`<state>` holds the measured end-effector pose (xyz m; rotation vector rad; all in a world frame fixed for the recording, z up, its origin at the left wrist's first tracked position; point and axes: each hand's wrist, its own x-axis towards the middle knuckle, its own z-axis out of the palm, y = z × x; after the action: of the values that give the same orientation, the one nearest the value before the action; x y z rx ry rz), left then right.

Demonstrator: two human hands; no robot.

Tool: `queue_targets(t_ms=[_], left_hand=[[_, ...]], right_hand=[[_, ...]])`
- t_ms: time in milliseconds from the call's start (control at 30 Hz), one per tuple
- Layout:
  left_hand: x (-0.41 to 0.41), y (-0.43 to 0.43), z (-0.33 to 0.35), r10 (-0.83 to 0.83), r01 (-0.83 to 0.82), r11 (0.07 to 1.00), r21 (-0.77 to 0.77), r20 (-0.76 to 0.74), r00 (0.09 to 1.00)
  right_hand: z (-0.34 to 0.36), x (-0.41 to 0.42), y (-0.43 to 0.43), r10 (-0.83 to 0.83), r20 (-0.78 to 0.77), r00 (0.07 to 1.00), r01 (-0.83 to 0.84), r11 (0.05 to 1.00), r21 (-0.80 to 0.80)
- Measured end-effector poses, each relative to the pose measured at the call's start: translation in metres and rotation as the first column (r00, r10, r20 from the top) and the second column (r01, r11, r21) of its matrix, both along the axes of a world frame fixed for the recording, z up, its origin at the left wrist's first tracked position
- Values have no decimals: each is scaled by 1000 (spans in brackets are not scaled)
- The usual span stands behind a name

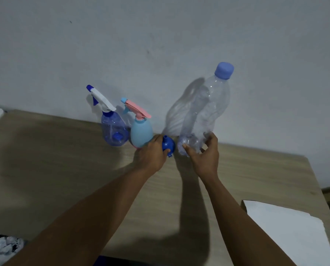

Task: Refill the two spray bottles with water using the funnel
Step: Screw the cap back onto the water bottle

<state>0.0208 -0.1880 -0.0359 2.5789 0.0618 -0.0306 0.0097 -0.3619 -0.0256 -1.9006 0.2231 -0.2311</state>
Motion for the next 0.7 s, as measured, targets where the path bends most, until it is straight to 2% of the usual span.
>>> queue_targets(t_ms=[133, 267, 333, 400, 533, 600, 700], left_hand=[[-4, 3, -7, 0, 0, 1000, -8, 48, 999], [-50, -15, 11, 128, -61, 956, -286, 220, 967], [-86, -33, 22, 160, -61, 940, -335, 277, 947], [-119, -56, 29, 111, -20, 919, -394, 209, 972], [-164, -113, 31, -73, 34, 908, -419, -77, 994], [-171, -145, 27, -89, -6, 903, -431, -200, 976], [-170, -191, 26, -28, -93, 905, -415, -278, 960]], right_hand=[[9, -13, -1, 34, -4, 999, -34, 998, 55], [29, -59, -23, -32, 19, 999, 31, 999, 6], [31, -96, -53, -85, 43, 995, 88, 994, -63], [33, -135, -97, -148, 42, 988, 153, 976, -156], [32, -194, -202, -335, -52, 941, 303, 899, -317], [28, -211, -250, -398, -93, 913, 341, 868, -362], [19, -219, -306, -390, -190, 901, 273, 850, -450]])
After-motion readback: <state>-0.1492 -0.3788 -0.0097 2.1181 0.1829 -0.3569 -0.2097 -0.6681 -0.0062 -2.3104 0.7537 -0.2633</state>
